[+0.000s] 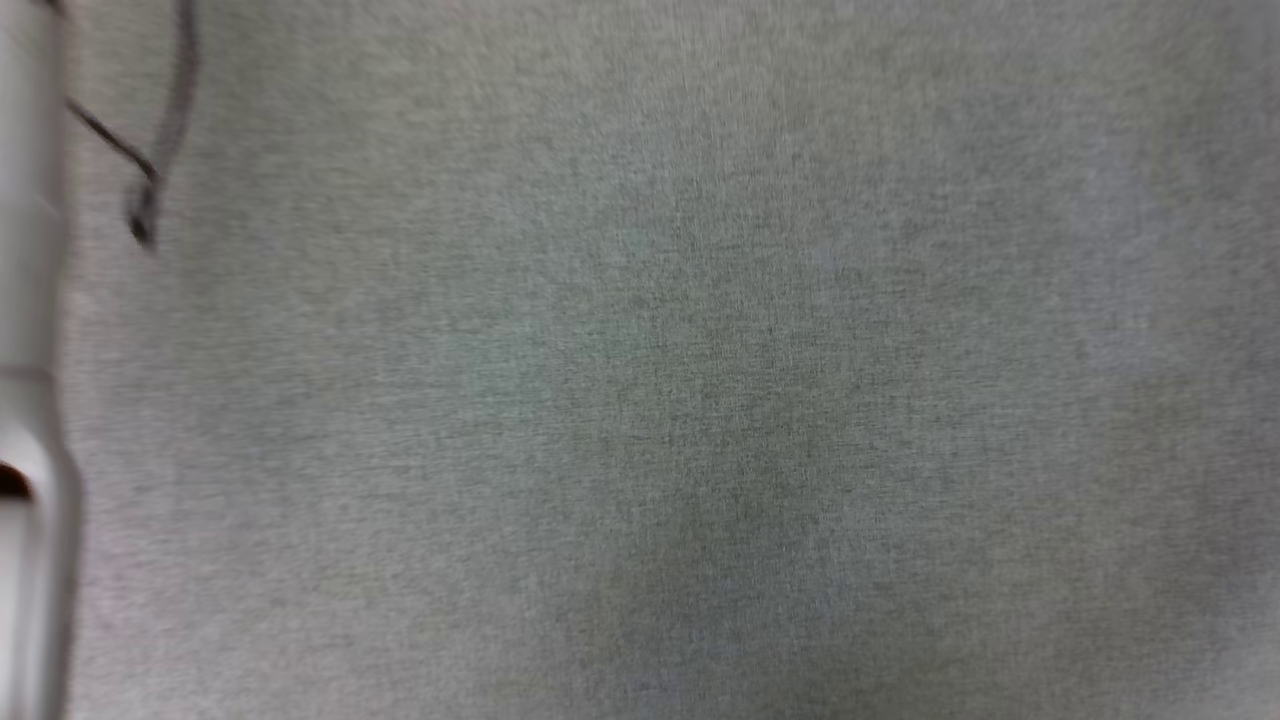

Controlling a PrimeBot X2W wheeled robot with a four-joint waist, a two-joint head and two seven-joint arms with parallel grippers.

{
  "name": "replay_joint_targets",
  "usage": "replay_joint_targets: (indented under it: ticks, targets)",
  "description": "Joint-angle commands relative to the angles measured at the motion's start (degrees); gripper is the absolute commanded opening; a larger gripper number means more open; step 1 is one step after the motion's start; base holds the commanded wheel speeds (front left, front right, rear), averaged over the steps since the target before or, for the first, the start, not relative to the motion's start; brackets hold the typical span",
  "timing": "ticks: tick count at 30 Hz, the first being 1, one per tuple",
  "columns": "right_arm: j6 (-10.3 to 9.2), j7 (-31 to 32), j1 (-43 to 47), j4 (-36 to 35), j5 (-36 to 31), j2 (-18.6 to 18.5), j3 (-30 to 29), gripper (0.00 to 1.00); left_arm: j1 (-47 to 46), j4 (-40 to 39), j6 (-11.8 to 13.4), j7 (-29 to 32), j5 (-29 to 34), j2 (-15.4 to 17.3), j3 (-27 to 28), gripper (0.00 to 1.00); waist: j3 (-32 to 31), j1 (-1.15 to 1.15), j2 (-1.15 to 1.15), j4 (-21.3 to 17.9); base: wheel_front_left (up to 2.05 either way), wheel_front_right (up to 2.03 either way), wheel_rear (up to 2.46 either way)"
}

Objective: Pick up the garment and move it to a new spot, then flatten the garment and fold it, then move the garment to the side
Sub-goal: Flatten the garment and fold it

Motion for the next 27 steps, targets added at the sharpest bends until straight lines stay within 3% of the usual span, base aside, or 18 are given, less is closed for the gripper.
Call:
replay_joint_targets:
  ticks: [1,6,11,20,27]
  targets:
    - [-0.04,-0.9,3.2,0.1,1.3,-0.5,1.1,0.0,2.9,0.8,-0.6,-1.2,-0.7,-0.4,0.2,0.0,-2.8,-0.01,0.0,0.9,0.0,0.0,0.0]
    - [-0.03,-3.6,14.4,-2.1,5.4,-2.7,5.2,0.0,14.1,2.1,-2.3,-3.9,-2.4,-1.5,0.4,0.0,-9.1,-0.01,0.0,1.4,0.0,0.0,0.0]
    - [-0.04,-6.2,26.2,-6.0,8.6,-4.7,8.0,0.0,27.1,-1.0,-1.3,-5.3,-3.4,-1.3,2.2,0.0,-14.9,-0.01,0.0,0.7,0.0,0.0,0.0]
    - [-0.04,-7.8,45.0,-12.2,10.3,-8.0,8.4,0.0,52.9,-15.8,3.6,-5.6,-4.3,-0.1,6.2,0.0,-23.7,-0.01,0.0,0.5,0.0,0.0,0.0]
    - [-0.05,-5.7,59.7,-16.9,9.2,-9.4,4.1,0.0,71.5,-30.8,10.5,-4.0,-4.8,1.2,7.5,0.0,-28.5,-0.01,0.0,1.0,0.0,0.0,0.0]
